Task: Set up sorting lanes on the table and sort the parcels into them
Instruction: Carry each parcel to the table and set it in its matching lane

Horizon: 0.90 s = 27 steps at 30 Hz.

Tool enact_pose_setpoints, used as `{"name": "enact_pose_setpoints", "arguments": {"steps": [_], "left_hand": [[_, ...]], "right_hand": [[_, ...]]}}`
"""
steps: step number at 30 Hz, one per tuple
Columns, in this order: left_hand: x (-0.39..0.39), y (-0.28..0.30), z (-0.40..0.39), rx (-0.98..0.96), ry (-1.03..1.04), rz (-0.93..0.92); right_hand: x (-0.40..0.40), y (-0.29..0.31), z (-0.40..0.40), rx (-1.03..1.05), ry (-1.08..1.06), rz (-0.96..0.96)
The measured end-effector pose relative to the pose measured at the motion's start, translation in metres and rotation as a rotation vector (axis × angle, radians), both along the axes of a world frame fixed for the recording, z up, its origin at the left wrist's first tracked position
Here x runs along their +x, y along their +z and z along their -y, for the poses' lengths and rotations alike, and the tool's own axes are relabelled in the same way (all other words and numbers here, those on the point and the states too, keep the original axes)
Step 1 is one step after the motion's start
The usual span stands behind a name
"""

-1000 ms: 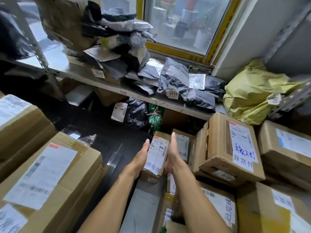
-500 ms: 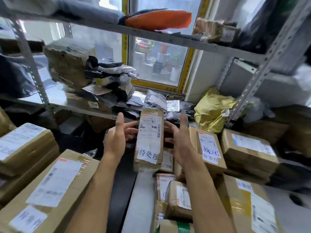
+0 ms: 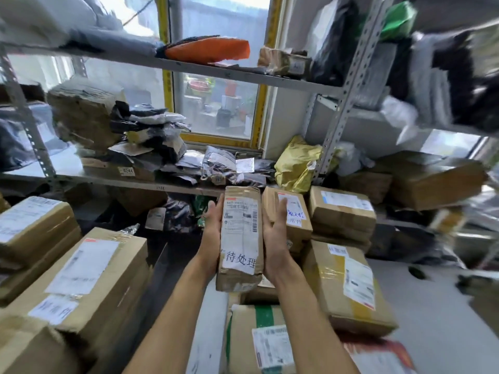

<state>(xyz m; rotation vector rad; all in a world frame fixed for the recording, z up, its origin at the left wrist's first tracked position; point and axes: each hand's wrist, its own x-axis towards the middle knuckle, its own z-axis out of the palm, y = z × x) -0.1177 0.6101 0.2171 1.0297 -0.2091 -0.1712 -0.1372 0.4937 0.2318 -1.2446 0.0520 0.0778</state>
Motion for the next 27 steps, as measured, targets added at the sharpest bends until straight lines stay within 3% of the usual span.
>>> {"name": "enact_pose_setpoints", "arguments": {"steps": [8,15,27], "left_hand": [[-0.068,0.036,0.108,0.077,-0.08,0.136],[-0.197,0.031,0.272,0.075,-0.311,0.164],[-0.391,-0.013,0.524,0.155,-0.844,0.112]], "right_hand": [[-0.09,0.034,0.111,0.0,-0.154,0.107],[-0.235,0.018,0.266,0.057,-0.334,0.114],[-0.473,-0.023,0.471,0.157,-0.95,0.022]]}}
